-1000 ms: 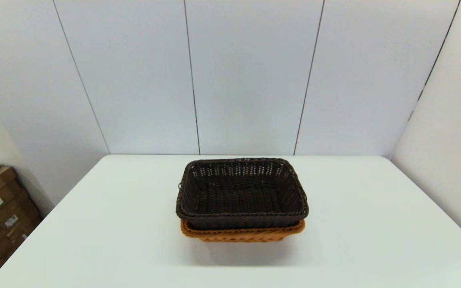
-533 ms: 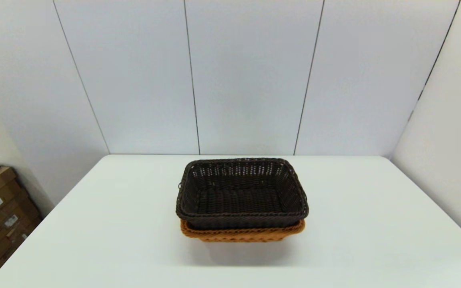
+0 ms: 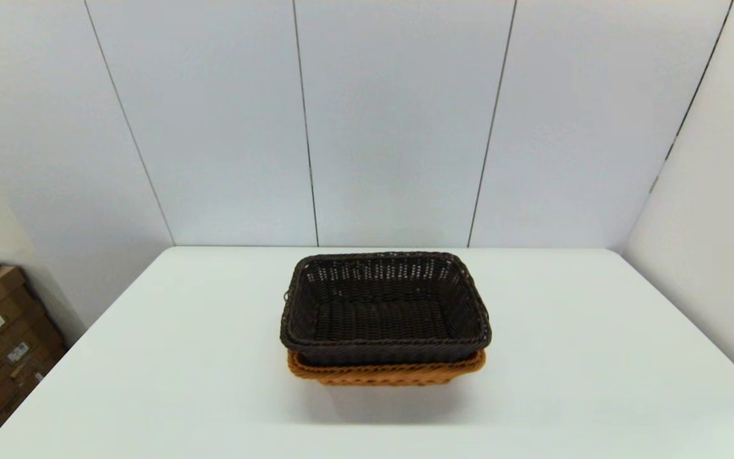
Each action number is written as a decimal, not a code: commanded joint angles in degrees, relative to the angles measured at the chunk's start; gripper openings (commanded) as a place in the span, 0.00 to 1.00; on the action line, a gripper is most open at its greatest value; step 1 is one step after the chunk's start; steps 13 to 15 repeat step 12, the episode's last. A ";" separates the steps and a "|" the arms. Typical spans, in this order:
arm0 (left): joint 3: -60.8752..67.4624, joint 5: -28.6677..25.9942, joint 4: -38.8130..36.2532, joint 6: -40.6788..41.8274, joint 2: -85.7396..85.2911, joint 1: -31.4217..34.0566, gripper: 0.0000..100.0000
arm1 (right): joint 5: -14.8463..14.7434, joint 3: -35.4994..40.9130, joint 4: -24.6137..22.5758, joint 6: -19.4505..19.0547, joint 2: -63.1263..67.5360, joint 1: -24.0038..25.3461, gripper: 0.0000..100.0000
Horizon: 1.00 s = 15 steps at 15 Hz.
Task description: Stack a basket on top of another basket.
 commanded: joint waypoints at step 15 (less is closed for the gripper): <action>-0.05 0.03 0.00 -0.06 0.07 0.01 1.00 | 0.00 0.01 0.01 -0.02 0.02 0.00 1.00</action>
